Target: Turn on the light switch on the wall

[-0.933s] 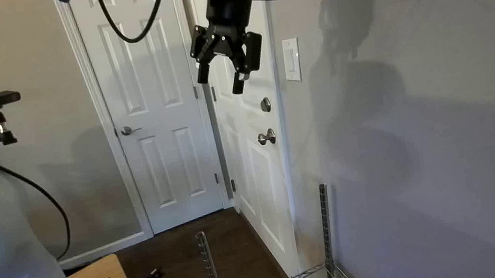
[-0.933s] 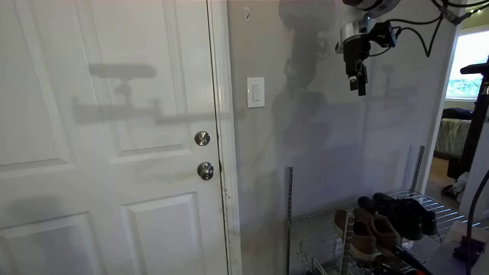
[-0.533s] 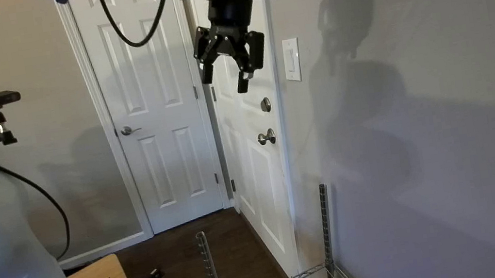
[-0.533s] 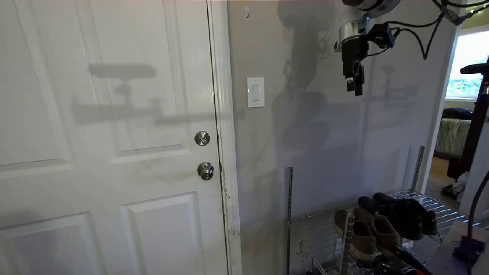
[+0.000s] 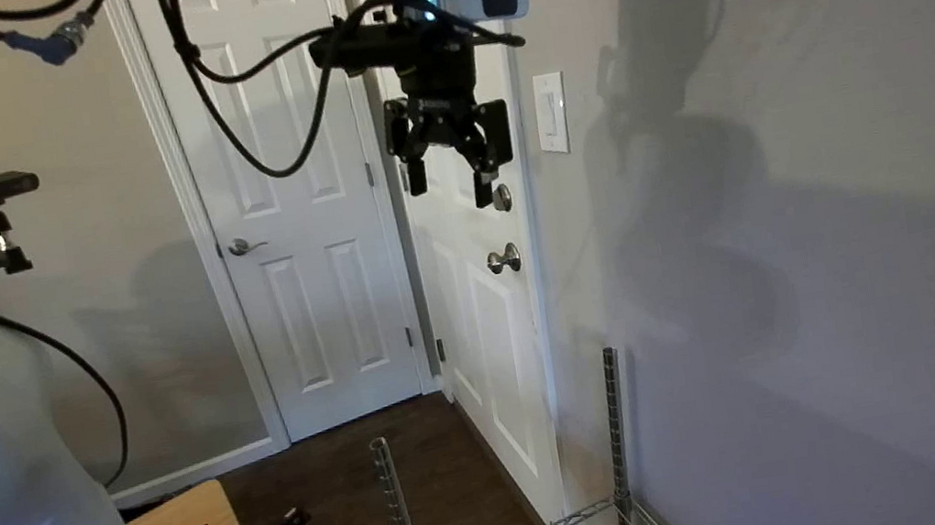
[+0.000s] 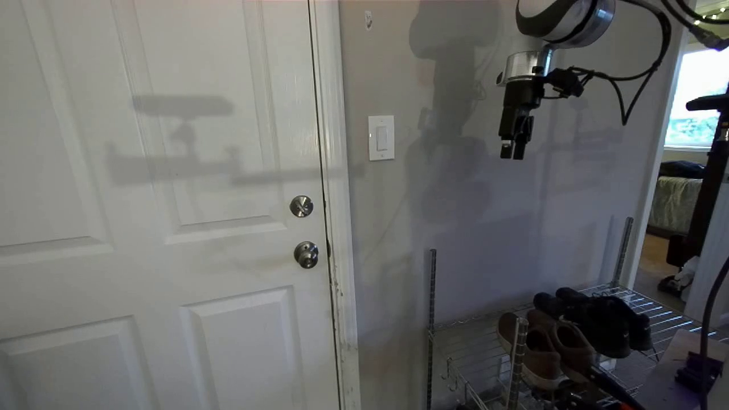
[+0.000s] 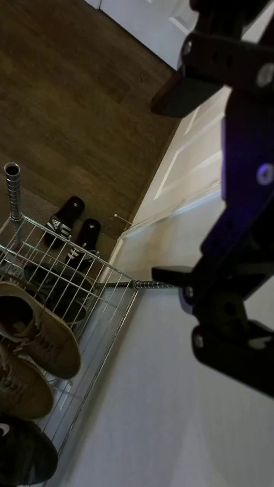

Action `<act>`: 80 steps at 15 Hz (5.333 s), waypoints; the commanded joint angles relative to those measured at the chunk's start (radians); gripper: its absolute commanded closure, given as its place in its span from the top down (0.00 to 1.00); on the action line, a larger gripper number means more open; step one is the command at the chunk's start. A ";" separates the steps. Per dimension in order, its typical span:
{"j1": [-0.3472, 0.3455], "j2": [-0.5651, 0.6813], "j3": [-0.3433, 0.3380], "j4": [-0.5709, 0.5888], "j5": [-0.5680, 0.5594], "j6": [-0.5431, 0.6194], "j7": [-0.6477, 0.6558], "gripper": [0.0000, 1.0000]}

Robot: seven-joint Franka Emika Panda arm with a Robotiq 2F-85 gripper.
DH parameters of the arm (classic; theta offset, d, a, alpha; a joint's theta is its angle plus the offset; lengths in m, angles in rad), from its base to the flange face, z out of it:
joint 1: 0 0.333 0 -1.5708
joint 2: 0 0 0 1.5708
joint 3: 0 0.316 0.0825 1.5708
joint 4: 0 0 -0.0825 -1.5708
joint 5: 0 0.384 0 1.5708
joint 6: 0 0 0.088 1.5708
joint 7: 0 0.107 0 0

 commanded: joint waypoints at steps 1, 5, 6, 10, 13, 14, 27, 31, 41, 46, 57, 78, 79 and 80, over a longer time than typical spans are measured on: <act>-0.008 -0.082 0.034 -0.146 0.010 0.154 0.041 1.00; -0.011 -0.125 0.065 -0.262 -0.015 0.358 0.087 1.00; -0.015 -0.133 0.077 -0.291 -0.031 0.422 0.105 1.00; -0.054 -0.154 0.134 -0.387 -0.142 0.655 0.220 1.00; -0.117 -0.156 0.194 -0.431 -0.258 0.748 0.344 1.00; -0.144 -0.156 0.218 -0.441 -0.301 0.771 0.394 1.00; -0.199 -0.132 0.269 -0.426 -0.418 0.708 0.543 1.00; -0.198 -0.132 0.269 -0.426 -0.418 0.708 0.543 1.00; -0.323 -0.159 0.458 -0.494 -0.648 0.830 0.923 1.00; -0.353 -0.155 0.558 -0.501 -0.689 0.927 1.148 1.00; -0.726 -0.238 0.913 -0.441 -0.943 1.208 1.660 1.00; -1.150 -0.464 1.378 -0.216 -0.682 1.199 1.729 1.00; -1.150 -0.464 1.378 -0.216 -0.682 1.199 1.729 1.00; -1.150 -0.464 1.378 -0.216 -0.682 1.199 1.729 1.00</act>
